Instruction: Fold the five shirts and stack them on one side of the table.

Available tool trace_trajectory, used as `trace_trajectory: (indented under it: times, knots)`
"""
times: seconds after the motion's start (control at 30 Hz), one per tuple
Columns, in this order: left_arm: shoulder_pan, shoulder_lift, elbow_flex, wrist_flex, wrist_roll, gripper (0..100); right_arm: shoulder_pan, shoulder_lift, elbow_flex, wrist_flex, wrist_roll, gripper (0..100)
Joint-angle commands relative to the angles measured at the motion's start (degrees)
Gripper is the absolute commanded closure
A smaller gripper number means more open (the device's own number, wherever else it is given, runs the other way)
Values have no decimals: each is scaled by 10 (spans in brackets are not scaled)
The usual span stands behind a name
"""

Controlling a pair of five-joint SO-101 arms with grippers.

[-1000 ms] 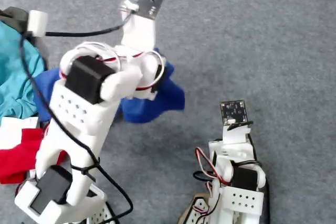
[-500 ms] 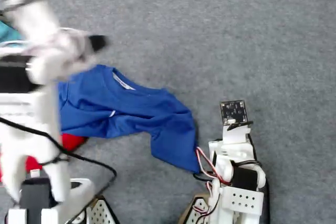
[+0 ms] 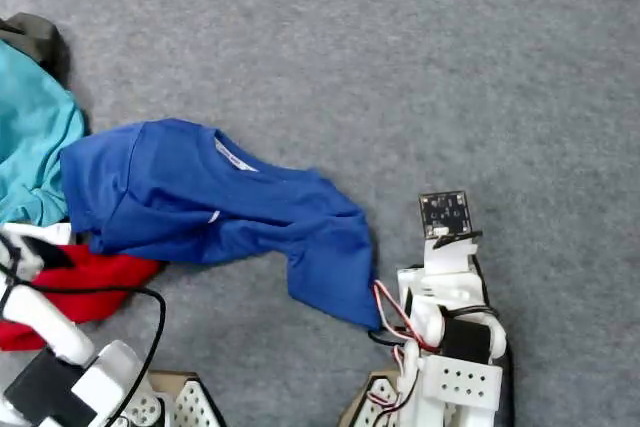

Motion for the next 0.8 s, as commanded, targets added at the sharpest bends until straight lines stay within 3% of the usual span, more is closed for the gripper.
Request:
trace_trajectory:
  times: [0.0, 0.2, 0.3, 0.37, 0.57, 0.77]
  knots:
    - [-12, -10, 78, -90, -15, 751, 5, -4, 0, 2, 1, 991]
    - [-12, -11, 169, -217, -25, 855, 5, -4, 0, 2, 0, 992]
    - [-14, -15, 161, -236, -25, 968, 5, -4, 0, 2, 0, 992]
    - [-17, -16, 131, -227, -25, 974, 6, -4, 0, 2, 0, 992]
    - [-40, -17, -120, -169, -20, 980, 6, -4, 0, 2, 1, 992]
    - [-66, -10, -396, -209, 47, 980, 6, -4, 0, 2, 0, 992]
